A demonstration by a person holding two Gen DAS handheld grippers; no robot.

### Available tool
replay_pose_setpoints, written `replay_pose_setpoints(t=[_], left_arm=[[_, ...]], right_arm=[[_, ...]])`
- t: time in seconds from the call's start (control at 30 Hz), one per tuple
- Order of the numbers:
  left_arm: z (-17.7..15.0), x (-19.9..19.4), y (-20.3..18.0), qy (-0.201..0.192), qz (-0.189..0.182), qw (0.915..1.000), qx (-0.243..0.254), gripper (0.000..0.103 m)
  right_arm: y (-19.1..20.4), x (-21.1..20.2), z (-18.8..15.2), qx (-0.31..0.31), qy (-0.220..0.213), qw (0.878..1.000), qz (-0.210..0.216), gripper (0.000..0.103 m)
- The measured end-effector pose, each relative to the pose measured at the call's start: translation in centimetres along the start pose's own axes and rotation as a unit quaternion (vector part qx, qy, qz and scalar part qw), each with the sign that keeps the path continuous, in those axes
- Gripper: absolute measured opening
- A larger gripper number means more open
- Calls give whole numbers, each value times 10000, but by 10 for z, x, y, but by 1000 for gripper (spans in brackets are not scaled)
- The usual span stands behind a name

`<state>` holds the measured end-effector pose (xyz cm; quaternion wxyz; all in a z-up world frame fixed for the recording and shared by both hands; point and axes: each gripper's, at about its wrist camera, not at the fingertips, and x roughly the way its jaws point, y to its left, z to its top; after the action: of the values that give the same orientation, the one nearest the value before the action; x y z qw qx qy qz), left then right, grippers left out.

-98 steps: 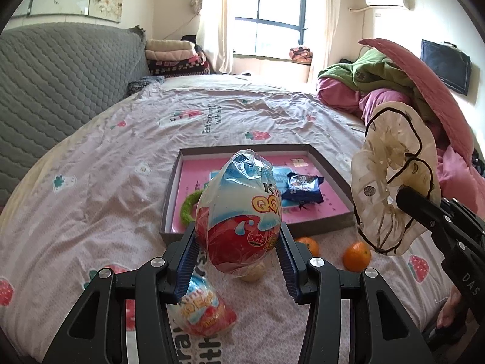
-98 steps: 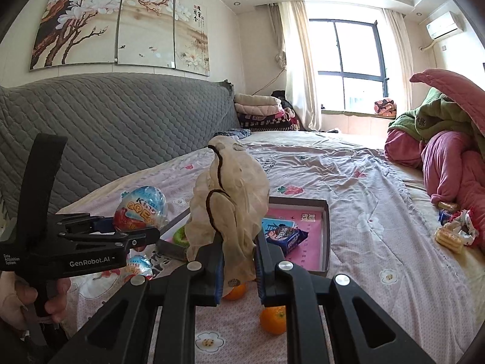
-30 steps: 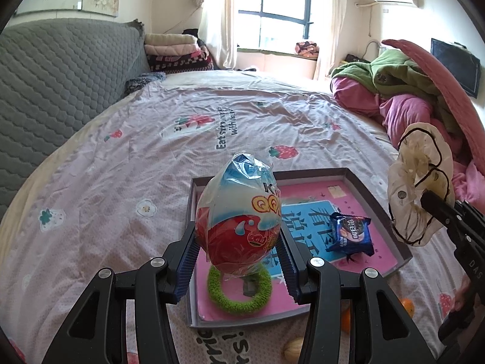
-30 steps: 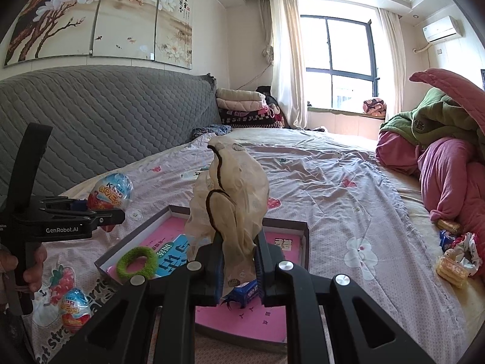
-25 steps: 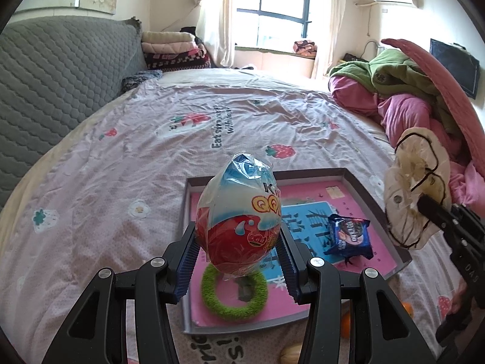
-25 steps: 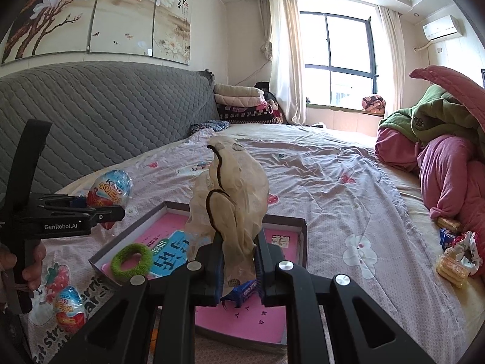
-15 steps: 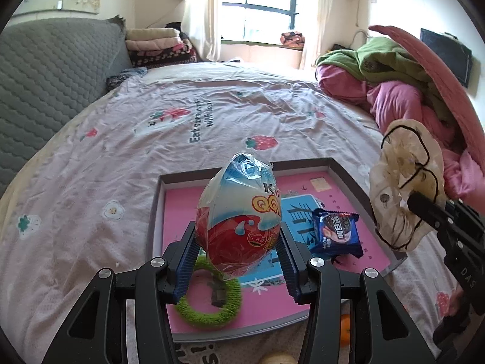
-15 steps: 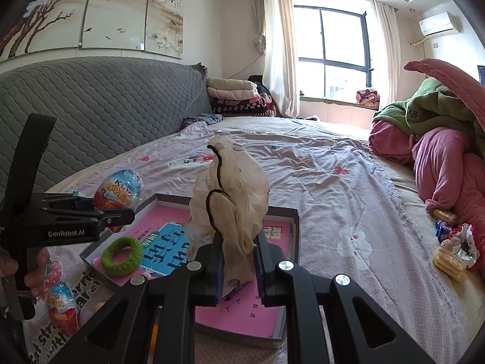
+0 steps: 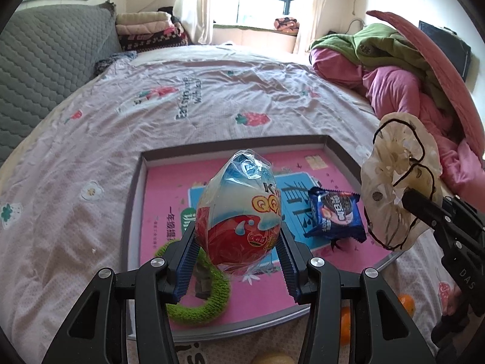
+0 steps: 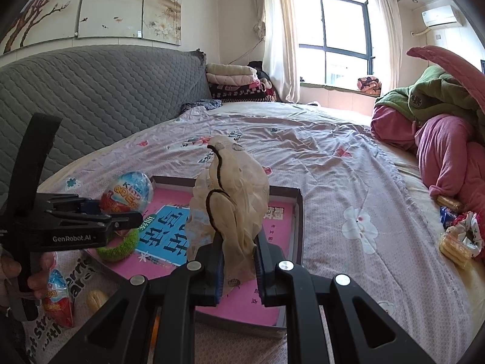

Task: Organize objects
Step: 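Lift and carry the Kinder egg and cloth bag over the pink tray with both tools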

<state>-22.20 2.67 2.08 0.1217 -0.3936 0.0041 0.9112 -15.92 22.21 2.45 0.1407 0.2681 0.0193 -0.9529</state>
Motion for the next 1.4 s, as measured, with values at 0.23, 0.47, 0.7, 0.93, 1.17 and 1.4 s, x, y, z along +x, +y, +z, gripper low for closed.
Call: replay_pose_setpoints(t=[0.23,0.47,0.7,0.93,1.17,1.4], left_arm=[[-5,7,-5,147,-21,9998,93,51],[-7,10,-6,181,4,9997,143,51],[-8,12,-5,206,83,9995,214,51],[-7,17,-10,276,30,9991,323,51],[-10,21,-17,324,-23,9984,464,51],[-13,21,-26,305,-16,9971,692,51]], right_arm=[[-1,9,-7,57,275,9996,8,17],[-2,10,-9,71,321,9995,39,17],[-1,12,-11,43,371,9993,85,18],[0,16,-13,28,492,9987,83,18],[1,29,-22,-36,898,9959,-87,18],[-4,34,-30,73,1099,9938,-154,19]])
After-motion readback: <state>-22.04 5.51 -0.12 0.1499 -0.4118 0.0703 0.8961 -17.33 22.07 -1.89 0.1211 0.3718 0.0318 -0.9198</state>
